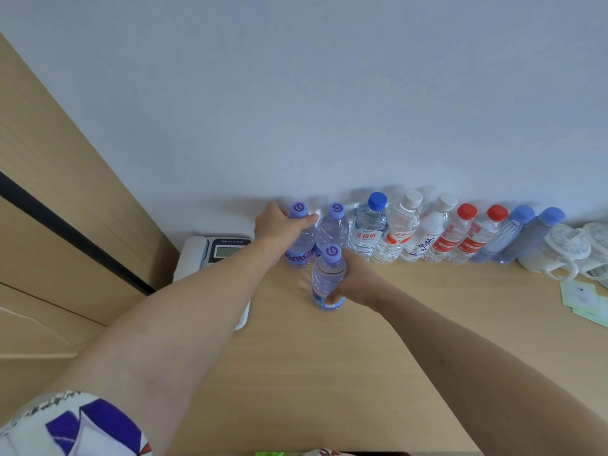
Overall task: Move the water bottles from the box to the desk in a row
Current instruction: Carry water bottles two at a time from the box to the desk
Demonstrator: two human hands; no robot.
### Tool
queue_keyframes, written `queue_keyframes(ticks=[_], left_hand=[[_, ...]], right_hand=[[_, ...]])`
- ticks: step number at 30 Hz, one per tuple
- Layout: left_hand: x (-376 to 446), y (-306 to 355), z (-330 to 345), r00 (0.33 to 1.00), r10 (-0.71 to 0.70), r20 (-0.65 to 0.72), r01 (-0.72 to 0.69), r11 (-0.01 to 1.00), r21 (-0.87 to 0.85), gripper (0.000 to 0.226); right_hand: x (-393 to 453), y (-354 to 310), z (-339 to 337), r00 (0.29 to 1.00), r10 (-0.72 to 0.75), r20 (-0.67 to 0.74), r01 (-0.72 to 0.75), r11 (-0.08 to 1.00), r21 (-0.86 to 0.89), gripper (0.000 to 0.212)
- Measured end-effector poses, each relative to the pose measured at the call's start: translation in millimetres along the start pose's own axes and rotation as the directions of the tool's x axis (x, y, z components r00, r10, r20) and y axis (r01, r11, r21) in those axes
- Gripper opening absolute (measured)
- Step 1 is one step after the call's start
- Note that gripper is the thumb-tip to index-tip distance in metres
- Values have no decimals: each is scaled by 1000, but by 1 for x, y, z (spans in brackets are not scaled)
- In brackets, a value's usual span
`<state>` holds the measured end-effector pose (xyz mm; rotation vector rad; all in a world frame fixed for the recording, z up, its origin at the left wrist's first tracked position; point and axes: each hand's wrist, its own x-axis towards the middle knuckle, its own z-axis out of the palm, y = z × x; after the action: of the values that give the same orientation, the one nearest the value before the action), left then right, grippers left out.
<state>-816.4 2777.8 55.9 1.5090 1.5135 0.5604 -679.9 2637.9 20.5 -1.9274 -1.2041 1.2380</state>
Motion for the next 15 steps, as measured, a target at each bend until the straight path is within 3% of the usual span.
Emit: queue_keyframes(ticks=[6, 10, 15], left_hand=[[3, 8, -6, 983, 184, 20, -185, 977, 105, 32], [1, 7, -4, 985, 172, -27, -169, 982, 86, 35], [0, 5, -1, 982, 183, -45, -177, 979, 102, 36]], right_hand=[[-11, -3, -2, 999, -25, -20, 25, 1000, -1, 59], [-14, -4, -1, 995, -40, -88, 35, 998, -53, 48], [-13, -13, 2, 995, -47, -89, 53, 996, 76, 71]])
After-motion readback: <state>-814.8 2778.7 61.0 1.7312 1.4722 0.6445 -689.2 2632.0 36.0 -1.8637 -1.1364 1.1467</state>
